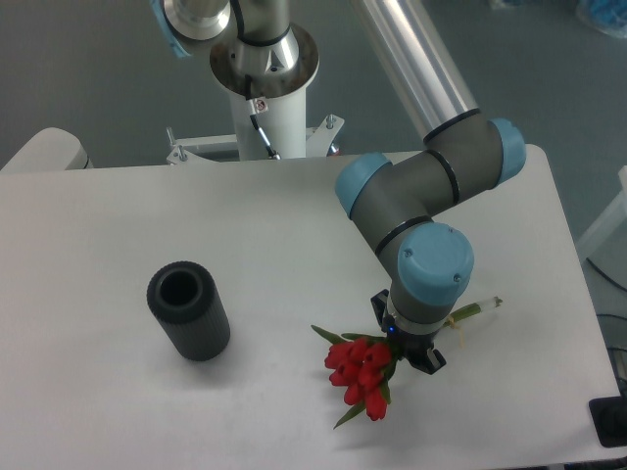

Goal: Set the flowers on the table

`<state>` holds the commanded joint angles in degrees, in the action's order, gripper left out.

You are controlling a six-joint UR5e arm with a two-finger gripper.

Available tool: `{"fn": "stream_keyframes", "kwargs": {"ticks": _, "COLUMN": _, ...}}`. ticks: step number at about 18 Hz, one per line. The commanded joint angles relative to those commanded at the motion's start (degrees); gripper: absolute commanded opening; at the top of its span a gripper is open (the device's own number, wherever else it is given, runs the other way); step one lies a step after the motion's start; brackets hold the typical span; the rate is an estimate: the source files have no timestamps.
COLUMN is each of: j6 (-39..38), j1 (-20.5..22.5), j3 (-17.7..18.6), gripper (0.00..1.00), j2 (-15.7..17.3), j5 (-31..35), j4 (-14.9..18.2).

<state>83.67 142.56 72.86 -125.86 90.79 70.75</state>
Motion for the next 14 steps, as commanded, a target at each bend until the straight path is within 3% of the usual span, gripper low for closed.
{"fn": "stream_keyframes", "kwargs": {"ticks": 14, "j6": -3.1, "j1": 0.1, "j3": 1.5, "gripper": 0.10, "j2": 0.4, "j5": 0.1, "j4": 0.3}}
